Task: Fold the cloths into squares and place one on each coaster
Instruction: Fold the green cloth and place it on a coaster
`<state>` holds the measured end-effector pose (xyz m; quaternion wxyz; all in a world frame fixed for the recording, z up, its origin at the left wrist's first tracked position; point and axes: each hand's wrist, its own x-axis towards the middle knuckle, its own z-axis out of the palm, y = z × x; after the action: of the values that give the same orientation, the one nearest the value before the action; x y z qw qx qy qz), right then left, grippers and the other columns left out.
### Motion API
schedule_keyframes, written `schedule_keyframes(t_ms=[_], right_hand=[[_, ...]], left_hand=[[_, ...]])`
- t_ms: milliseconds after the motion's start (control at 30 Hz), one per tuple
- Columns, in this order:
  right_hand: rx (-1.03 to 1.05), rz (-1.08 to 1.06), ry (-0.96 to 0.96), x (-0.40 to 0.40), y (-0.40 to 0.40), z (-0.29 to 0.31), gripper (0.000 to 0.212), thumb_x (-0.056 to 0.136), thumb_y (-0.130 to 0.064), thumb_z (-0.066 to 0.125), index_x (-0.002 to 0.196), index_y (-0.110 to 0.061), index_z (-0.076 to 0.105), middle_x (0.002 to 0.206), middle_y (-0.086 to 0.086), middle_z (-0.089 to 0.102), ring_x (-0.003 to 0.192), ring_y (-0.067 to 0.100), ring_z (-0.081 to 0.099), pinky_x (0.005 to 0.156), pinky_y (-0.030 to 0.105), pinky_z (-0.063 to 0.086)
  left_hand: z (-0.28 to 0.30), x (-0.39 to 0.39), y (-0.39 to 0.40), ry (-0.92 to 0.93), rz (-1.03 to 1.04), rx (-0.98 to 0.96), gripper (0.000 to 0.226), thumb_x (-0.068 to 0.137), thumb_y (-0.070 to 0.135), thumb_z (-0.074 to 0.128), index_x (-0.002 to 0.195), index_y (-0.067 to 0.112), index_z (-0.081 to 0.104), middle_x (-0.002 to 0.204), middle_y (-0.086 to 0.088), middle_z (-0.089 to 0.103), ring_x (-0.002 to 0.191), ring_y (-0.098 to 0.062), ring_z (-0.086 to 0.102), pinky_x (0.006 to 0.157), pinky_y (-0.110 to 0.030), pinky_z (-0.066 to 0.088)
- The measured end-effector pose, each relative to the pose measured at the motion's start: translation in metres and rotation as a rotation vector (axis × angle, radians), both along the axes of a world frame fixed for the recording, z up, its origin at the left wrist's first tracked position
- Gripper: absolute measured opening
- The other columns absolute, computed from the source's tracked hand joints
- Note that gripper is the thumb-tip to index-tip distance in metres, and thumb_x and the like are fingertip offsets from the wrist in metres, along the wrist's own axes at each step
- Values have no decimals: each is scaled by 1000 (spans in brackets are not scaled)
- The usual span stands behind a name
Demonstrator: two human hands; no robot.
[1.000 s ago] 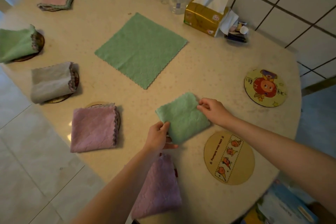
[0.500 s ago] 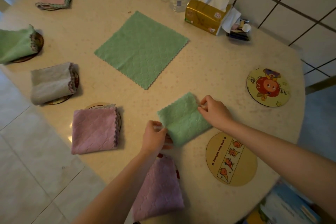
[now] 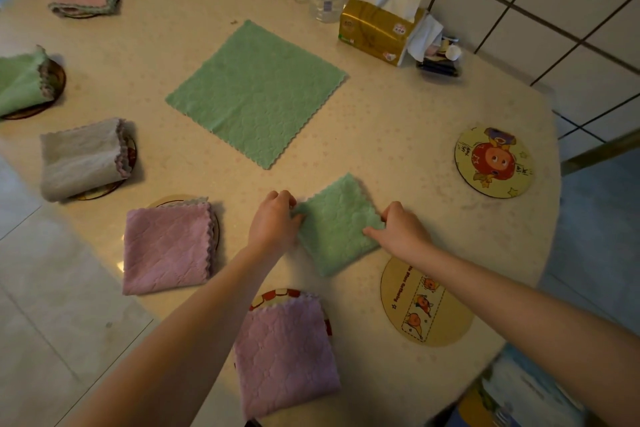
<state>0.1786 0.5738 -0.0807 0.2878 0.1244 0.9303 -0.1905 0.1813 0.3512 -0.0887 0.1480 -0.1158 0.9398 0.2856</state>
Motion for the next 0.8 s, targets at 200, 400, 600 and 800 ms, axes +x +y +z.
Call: schedule_keyframes(t_ms=[200,400,600,800], right_hand=[[-159,-100,-138,-8,0,1,37,78,-38,71,100,-9,63,96,4,67,85,21,63,72,32,53],[-426,-274,-115,-7,15,29,27,80,-21,70,102,-11,58,92,2,63,83,17,62,71,32,53],[-591,-478,-18,10,64,56,30,83,-11,68,109,-8,53,102,9,61,89,25,64,74,37,57],[-583,-568,22,51,114,49,25,83,-13,68,105,-13,56,103,8,61,95,24,61,76,39,55]], left_hand=[[5,-10,6,-139,86,52,21,84,13,61,105,10,59,106,-10,59,89,-24,50,71,-30,39],[26,-2,8,-209,392,470,6,81,9,66,82,12,61,84,-7,61,78,-22,58,75,-40,57],[40,38,49,-235,462,825,14,80,-2,68,77,7,58,84,-13,60,79,-25,63,82,-44,57],[35,91,104,-295,446,868,16,82,-3,67,79,6,55,77,-9,58,71,-20,62,67,-31,59]])
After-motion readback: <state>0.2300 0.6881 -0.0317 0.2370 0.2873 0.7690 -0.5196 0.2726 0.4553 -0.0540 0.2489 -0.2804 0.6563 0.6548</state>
